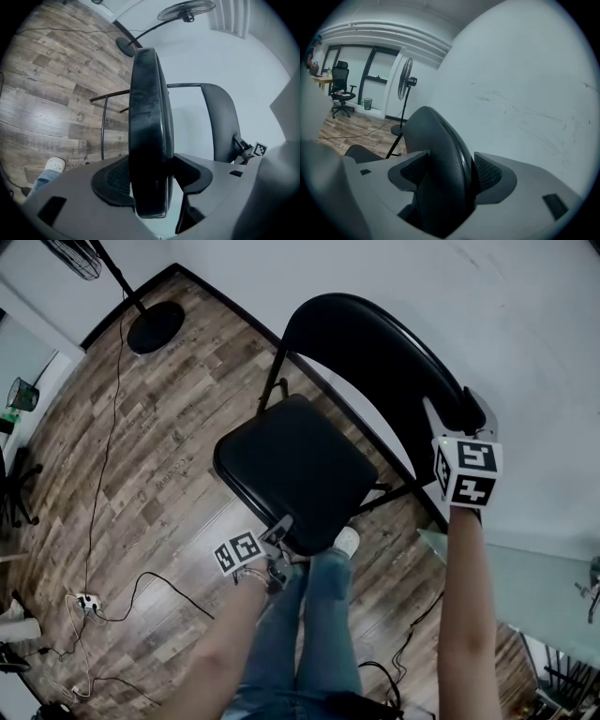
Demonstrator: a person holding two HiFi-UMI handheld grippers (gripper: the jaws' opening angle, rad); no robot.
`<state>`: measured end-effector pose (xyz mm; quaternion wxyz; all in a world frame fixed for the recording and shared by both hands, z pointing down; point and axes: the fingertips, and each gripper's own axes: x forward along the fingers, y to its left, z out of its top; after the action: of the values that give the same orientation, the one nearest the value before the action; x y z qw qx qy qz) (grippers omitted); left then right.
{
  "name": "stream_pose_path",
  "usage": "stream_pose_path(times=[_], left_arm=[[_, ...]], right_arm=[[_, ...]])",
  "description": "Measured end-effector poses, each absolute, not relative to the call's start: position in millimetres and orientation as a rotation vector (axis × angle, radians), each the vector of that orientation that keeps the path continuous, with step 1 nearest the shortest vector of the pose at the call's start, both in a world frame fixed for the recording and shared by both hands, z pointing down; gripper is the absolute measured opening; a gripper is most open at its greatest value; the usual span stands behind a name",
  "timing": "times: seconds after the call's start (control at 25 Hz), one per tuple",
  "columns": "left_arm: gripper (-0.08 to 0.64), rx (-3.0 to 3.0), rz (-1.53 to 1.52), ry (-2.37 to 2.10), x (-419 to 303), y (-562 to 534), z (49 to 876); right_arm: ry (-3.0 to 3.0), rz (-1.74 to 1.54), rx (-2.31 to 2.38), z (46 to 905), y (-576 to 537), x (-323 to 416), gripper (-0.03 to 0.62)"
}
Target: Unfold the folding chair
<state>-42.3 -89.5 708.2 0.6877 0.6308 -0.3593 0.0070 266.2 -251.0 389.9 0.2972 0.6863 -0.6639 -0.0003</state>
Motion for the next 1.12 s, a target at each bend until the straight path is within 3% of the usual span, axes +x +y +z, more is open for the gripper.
stream_pose_path(times=[1.12], left_arm=[[0.259,1.411,-0.034,-0.856,-93.8,-85.1,799.6]], right_arm=[[-1.795,0.035,1.838,454.8,-268.1,290.2,0.298]])
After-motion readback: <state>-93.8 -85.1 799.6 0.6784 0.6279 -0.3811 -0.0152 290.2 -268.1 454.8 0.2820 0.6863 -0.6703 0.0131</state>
